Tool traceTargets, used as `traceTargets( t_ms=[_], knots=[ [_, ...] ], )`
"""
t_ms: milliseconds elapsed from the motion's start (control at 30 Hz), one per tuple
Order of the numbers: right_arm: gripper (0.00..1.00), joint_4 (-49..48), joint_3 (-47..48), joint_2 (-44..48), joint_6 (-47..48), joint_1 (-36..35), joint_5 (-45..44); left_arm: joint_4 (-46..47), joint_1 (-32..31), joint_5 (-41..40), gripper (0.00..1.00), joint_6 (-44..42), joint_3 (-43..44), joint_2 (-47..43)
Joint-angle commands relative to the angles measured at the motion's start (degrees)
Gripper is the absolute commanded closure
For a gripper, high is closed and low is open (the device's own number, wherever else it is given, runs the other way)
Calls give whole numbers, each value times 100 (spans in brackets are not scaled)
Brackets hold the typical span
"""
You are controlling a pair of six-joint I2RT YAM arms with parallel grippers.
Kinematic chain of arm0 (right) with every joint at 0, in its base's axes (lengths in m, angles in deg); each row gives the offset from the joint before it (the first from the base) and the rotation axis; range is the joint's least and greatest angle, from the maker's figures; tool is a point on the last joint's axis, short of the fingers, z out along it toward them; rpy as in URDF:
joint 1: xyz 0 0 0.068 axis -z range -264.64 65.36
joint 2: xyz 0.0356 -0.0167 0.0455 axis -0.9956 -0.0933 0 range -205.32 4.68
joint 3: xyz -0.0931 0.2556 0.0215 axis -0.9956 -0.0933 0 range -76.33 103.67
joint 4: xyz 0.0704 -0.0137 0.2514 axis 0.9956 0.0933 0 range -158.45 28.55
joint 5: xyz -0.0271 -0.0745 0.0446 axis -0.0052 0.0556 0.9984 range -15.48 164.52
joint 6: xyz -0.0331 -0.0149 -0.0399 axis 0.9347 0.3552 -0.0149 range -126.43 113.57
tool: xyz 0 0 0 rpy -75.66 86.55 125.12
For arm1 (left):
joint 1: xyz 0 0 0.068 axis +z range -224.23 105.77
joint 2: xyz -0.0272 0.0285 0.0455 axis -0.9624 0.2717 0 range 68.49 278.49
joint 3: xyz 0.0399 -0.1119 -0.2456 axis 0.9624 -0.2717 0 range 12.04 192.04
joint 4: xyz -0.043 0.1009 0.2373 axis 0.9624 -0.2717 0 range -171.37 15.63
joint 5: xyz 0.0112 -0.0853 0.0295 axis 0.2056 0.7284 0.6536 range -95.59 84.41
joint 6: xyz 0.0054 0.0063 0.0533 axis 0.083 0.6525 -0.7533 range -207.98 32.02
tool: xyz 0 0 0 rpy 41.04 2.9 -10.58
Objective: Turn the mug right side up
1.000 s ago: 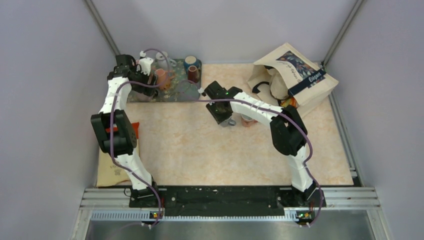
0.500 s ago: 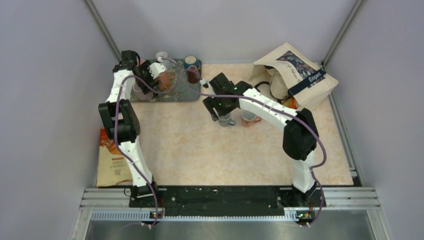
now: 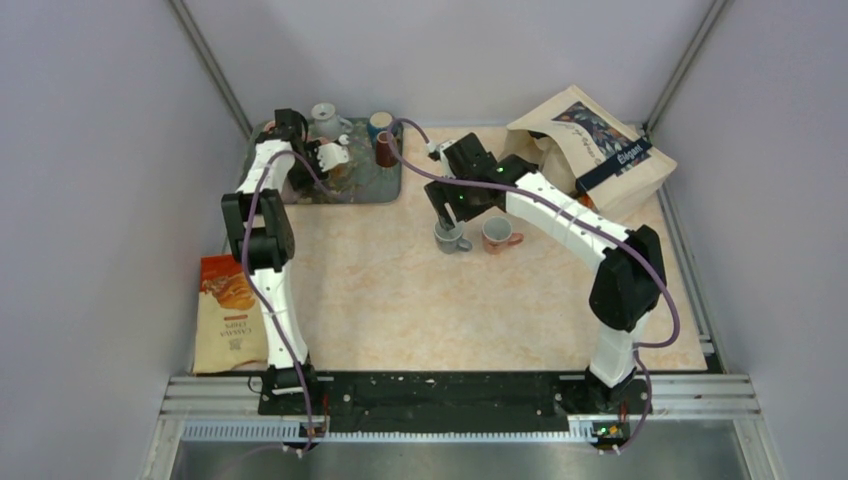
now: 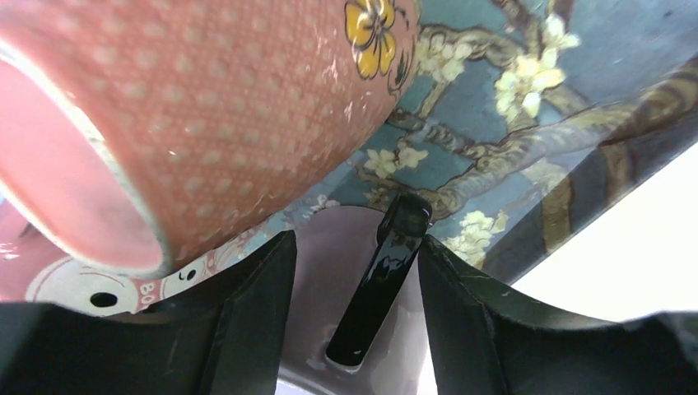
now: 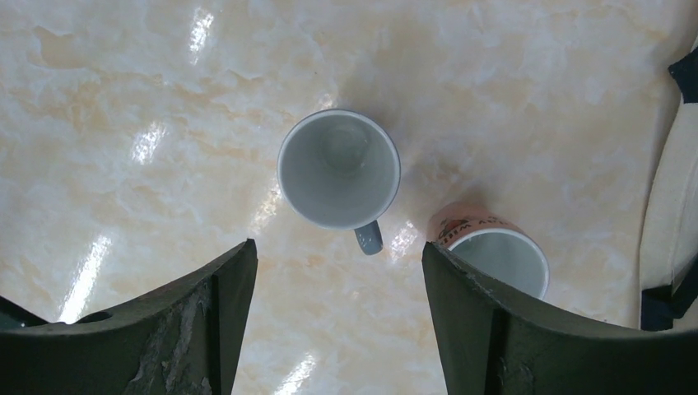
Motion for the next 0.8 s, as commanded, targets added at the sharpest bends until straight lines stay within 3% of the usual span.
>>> traceTargets(
  t_ms=[0, 133, 200, 300, 333, 533, 633, 767],
  knots=[
    [27, -23, -21, 336, -14, 30, -60, -240, 90, -565, 40, -90, 196, 167],
    [27, -53, -39, 345, 29, 32, 28, -122, 82, -926, 41, -233, 149, 202],
    [27, -75, -69, 360, 35, 35, 51, -151, 58, -1039, 47, -308, 120, 202],
    [27, -88, -100, 392, 30, 35, 36, -120, 13, -1161, 91, -301, 117, 206],
    [27, -89, -109, 414, 37, 35, 17, -107, 7, -1145, 99, -256, 117, 176],
    [26, -96, -153, 635, 64, 55, -117, 318, 3, -858, 100, 294, -61, -251],
    [25, -217, -226, 788, 39, 70, -158, 882, -11, -704, 100, 1086, -243, -654],
    [24, -707, -514, 1056, -5, 67, 75, 903, -7, -74, 100, 2553, -258, -1144]
  ],
)
